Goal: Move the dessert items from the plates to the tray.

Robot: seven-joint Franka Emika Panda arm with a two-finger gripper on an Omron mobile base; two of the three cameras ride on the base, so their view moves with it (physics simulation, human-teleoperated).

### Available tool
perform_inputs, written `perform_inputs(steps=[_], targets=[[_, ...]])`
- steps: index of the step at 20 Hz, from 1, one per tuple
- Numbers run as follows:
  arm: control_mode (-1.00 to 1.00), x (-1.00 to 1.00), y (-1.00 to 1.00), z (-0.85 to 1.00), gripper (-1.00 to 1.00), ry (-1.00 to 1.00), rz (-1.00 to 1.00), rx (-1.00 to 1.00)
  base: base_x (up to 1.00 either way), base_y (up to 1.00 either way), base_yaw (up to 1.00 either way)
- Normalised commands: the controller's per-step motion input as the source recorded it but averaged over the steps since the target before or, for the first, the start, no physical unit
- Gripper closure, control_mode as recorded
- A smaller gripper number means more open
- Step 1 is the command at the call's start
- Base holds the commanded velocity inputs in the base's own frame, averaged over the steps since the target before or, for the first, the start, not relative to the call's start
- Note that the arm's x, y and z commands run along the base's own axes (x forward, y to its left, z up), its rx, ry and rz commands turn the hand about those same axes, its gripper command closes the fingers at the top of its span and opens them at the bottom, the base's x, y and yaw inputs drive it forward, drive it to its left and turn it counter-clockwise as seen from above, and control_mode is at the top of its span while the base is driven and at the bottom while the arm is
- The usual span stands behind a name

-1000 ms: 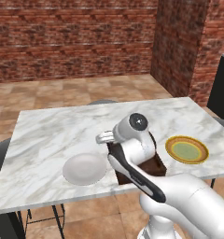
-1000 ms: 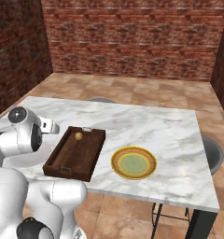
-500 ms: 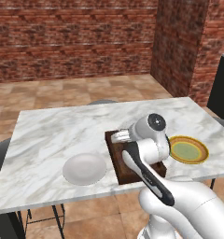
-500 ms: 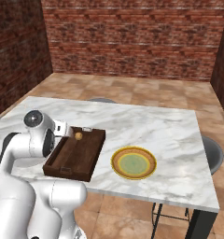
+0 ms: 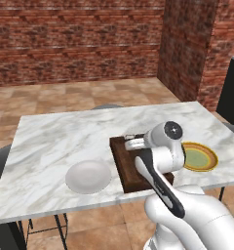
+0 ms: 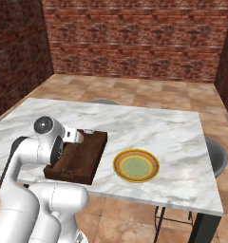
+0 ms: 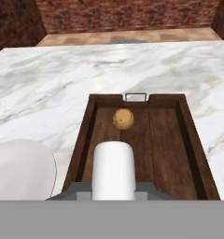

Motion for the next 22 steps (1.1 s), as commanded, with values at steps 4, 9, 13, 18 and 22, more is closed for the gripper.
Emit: perform_inputs(steps=[4, 9, 13, 18, 22], targets=[[-1.00, 0.00, -0.04, -0.39, 1.00, 0.00, -0.01, -0.01, 0.00, 0.00, 0.00], [-1.00, 0.00, -0.04, -0.30, 1.00, 0.05, -0.02, -0.02, 0.00, 0.00, 0.00], [-1.00, -0.05, -0.17, -0.19, 1.00, 0.10, -0.01, -0.01, 0.00, 0.00, 0.00], [-1.00, -0.02, -0.18, -0.23, 1.00, 0.06, 0.00, 0.00, 0.00, 0.00, 0.00], [-1.00, 0.00, -0.06, -0.39, 1.00, 0.00, 0.00, 0.00, 0.00, 0.00, 0.00]])
